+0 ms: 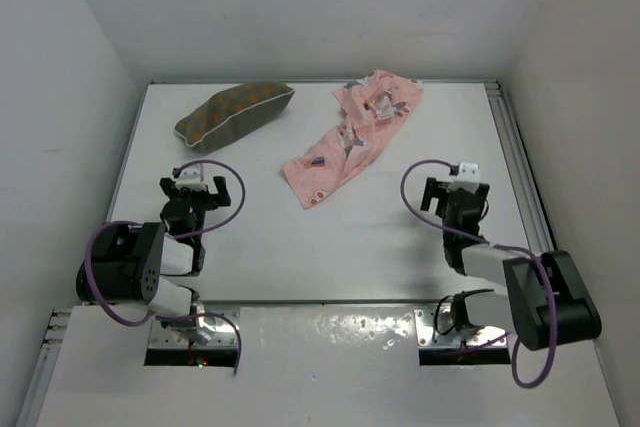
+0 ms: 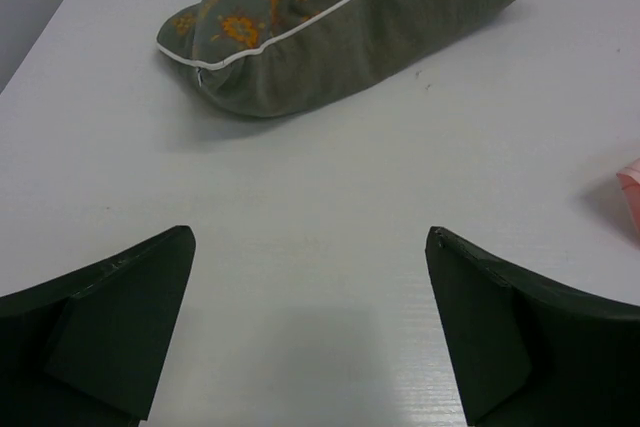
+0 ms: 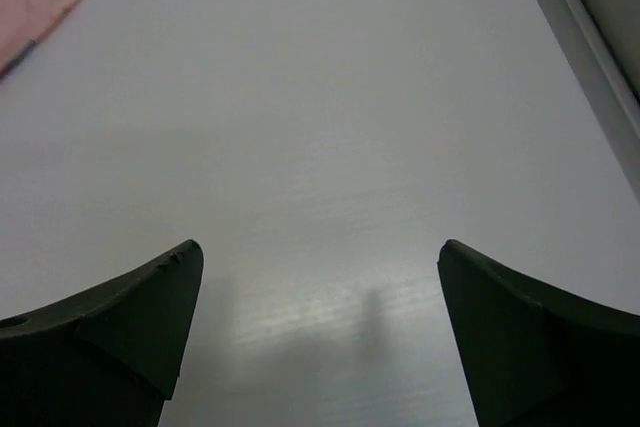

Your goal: Put the pillow into the pillowcase

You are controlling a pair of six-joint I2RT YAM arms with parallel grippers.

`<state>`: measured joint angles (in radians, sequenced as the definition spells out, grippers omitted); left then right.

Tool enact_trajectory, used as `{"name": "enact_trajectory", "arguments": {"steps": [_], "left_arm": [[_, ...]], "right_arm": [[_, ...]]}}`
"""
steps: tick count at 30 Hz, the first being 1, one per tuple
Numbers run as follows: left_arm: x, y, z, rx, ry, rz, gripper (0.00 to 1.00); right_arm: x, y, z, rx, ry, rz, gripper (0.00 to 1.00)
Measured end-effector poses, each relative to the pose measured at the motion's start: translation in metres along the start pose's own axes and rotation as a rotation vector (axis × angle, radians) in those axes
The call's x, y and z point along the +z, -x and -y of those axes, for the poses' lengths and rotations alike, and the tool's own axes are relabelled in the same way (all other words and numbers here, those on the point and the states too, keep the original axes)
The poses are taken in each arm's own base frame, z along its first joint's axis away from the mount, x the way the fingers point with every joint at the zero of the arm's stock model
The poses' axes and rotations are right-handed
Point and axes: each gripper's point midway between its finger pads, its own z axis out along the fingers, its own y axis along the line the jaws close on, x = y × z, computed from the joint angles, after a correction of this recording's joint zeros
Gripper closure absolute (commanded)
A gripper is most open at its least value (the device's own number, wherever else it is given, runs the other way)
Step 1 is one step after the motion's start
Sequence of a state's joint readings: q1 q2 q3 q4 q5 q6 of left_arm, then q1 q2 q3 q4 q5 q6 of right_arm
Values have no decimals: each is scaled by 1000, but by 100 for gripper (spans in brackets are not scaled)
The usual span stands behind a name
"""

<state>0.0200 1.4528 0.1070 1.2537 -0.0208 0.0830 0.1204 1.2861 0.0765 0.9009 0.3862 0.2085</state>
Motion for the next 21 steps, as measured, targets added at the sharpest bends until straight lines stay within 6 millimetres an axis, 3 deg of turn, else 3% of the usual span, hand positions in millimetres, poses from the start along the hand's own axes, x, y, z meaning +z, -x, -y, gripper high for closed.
{"name": "enact_trajectory", "arguments": {"steps": [2,3,6,8,9,10,11,12,14,15,16,18,19,20,21], "left_arm": [[0,0,0,3,-1,0,0],[0,0,1,6,-8,1,0],[5,-4,10,37,-91,-56,0],[37,19,24,133,-208,-128,0],[61,46,28,179,-238,-128,0],[87,88,31,227,-250,-99,0],[107,126,29,259,-237,-55,0],[121,166,26,288,-220,-1,0],[136,224,16,326,-203,42,46],[144,240,8,332,-199,30,59],[153,256,-1,335,-194,12,59],[184,271,-20,330,-177,-43,34],[201,270,-27,326,-174,-83,11],[217,260,-31,328,-176,-125,2],[230,242,-36,326,-172,-185,0]], "right_arm": [[9,22,-14,-67,34,-8,1],[16,47,-25,-116,57,15,1],[29,135,-61,-262,110,146,1],[34,194,-81,-330,108,235,1],[37,218,-93,-335,121,261,10],[42,236,-104,-339,157,256,32],[51,252,-118,-341,225,226,67],[64,278,-133,-316,312,214,87],[91,326,-159,-188,472,203,82],[103,346,-170,-115,528,208,53],[117,358,-177,-37,559,192,37],[142,352,-192,112,602,108,2],[152,338,-201,169,615,53,1],[163,313,-212,222,620,-22,1],[171,286,-221,256,613,-99,1]]}}
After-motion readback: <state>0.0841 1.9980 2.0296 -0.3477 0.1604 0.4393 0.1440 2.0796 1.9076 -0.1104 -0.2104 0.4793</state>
